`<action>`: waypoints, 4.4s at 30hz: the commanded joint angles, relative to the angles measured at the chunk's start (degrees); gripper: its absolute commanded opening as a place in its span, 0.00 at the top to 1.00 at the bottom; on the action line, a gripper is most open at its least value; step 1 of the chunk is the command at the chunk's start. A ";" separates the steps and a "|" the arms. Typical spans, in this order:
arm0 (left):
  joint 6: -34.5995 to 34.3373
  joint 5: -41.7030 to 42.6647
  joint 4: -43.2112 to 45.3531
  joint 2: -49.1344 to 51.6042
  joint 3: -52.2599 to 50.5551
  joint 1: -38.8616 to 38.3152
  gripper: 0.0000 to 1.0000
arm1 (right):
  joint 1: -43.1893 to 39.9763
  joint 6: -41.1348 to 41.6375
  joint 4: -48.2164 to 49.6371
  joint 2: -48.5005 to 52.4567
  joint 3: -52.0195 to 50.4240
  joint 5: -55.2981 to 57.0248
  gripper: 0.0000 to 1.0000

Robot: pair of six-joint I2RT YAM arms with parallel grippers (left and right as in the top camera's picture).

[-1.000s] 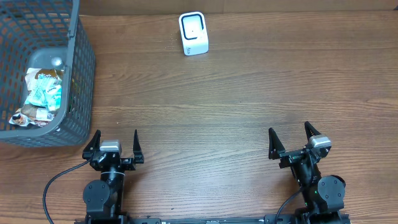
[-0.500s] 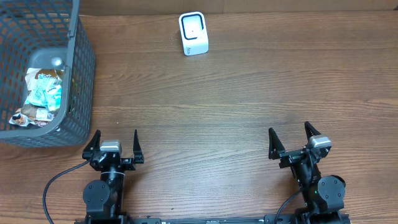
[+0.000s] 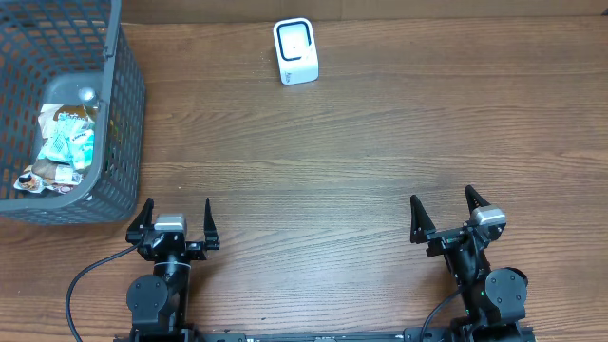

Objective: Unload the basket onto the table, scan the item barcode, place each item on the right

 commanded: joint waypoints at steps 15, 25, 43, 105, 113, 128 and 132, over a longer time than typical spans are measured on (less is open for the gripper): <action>-2.84 5.70 20.92 -0.59 -0.07 -0.11 0.00 | -0.24 -0.09 0.15 -0.50 -0.61 0.26 0.00; -17.49 1.79 57.79 -0.59 1.05 -0.11 0.00 | -0.24 -0.09 0.13 -0.50 -0.61 0.26 0.00; -21.59 0.76 58.21 -0.59 21.29 -0.11 0.00 | -0.24 -0.09 0.15 -0.50 -0.61 0.26 0.00; -5.03 -3.21 17.27 28.79 65.37 -0.11 0.00 | -0.24 -0.09 0.15 -0.50 -0.61 0.26 0.00; -4.59 -3.06 -17.92 48.87 98.47 -0.11 0.00 | -0.24 -0.09 0.15 -0.50 -0.61 0.28 0.00; 2.40 -6.75 -53.40 83.60 133.22 0.81 0.00 | -0.24 -0.09 0.15 -0.50 -0.61 0.26 0.00; 2.19 -6.71 -56.37 88.98 133.22 2.86 0.00 | -0.24 -0.09 0.15 -0.50 -0.61 0.26 0.00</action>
